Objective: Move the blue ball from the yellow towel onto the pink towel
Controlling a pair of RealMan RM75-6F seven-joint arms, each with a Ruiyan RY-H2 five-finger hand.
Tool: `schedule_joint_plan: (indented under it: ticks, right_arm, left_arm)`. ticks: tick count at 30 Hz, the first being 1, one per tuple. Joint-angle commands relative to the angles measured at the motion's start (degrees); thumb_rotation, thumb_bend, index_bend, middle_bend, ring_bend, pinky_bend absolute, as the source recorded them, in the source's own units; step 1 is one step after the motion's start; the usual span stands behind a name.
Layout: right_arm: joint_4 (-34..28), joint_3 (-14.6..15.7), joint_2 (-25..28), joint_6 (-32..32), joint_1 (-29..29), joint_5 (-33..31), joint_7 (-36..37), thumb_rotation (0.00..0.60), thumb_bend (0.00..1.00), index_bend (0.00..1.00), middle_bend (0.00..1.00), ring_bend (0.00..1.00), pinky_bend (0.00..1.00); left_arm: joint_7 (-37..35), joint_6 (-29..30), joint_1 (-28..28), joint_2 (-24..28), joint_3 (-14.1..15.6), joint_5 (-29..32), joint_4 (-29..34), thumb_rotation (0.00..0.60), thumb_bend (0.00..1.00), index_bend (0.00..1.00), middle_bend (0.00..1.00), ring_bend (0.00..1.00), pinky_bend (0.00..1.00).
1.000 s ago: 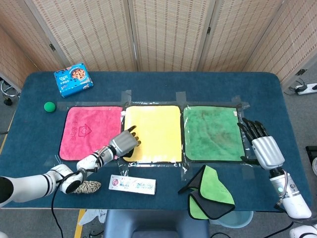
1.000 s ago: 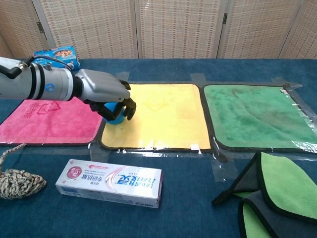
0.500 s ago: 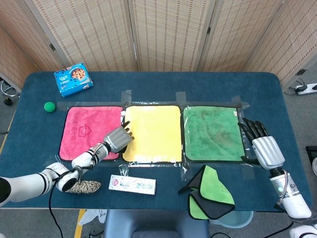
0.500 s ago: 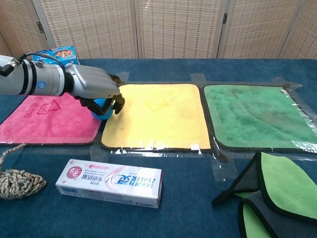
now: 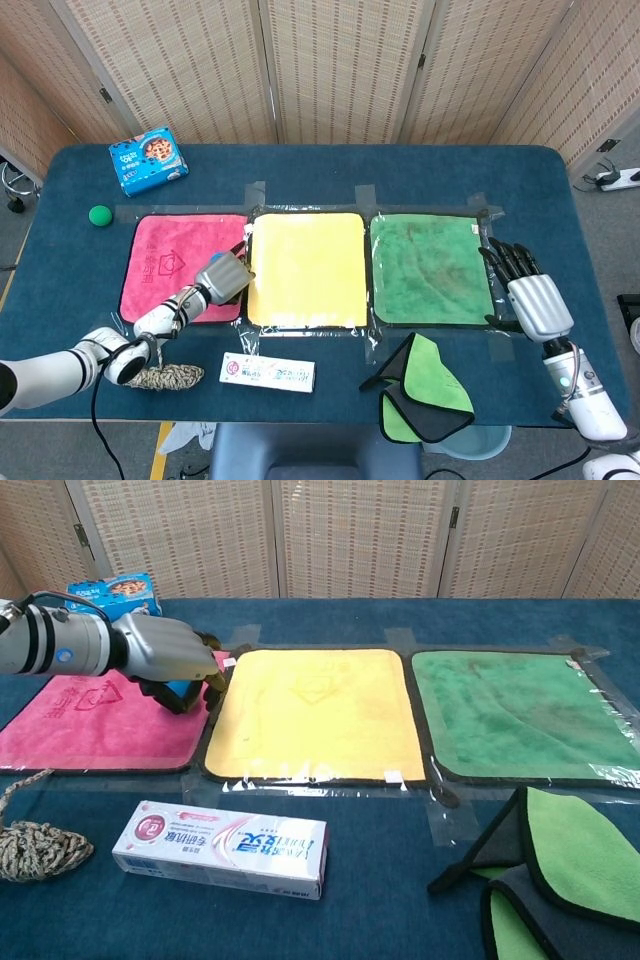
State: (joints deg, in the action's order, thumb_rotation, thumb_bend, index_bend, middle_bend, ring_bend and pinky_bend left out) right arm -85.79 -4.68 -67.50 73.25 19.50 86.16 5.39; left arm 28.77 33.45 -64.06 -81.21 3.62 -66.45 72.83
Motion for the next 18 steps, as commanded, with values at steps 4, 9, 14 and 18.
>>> schedule_joint_plan:
  ticks: [4, 9, 14, 18]
  right_arm:
    - [-0.17, 0.01, 0.14, 0.11, -0.17, -0.09, -0.15, 0.6, 0.08, 0.0, 0.0, 0.0, 0.0]
    - [-0.26, -0.02, 0.21, 0.24, -0.28, -0.11, -0.18, 0.6, 0.08, 0.0, 0.0, 0.0, 0.0]
    - [-0.19, -0.02, 0.12, 0.16, -0.29, -0.1, -0.1, 0.6, 0.08, 0.0, 0.0, 0.0, 0.0]
    - [-0.2, 0.03, 0.08, 0.33, -0.36, 0.08, -0.02, 0.6, 0.08, 0.0, 0.0, 0.0, 0.0]
  left_arm:
    - [-0.14, -0.8, 0.38, -0.08, -0.31, 1.56, -1.22, 0.241, 1.0, 0.38, 0.35, 0.25, 0.05]
    - [1.8, -1.36, 0.36, 0.07, 0.15, 3.3, -1.96, 0.239, 1.0, 0.38, 0.35, 0.26, 0.05]
    - [3.98, -1.3, 0.28, 1.1, 0.49, 6.13, -0.53, 0.243, 1.0, 0.39, 0.36, 0.27, 0.05]
    - [5.82, -1.11, 0.13, 1.72, 0.97, 9.01, 0.24, 0.241, 1.0, 0.39, 0.37, 0.29, 0.05]
